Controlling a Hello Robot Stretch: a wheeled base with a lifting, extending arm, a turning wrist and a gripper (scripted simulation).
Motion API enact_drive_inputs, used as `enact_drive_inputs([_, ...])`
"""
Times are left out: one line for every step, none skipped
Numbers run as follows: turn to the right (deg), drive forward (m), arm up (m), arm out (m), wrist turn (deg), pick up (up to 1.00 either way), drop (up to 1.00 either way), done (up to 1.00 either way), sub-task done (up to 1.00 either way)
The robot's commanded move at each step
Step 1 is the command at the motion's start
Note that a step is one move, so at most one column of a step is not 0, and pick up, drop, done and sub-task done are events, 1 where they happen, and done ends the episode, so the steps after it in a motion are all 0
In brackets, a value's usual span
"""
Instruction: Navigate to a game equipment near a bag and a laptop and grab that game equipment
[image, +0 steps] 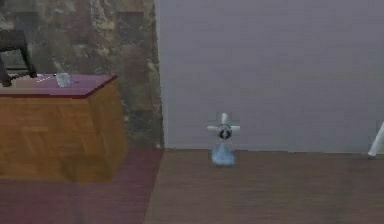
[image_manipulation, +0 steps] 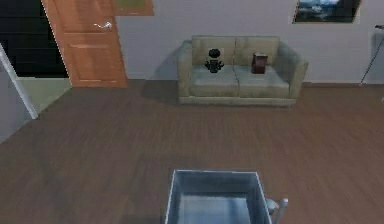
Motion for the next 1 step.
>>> enact_drive_inputs([27.0,0.00,0.00,0.00,0.0,0.00,0.00,0.00,0.00])
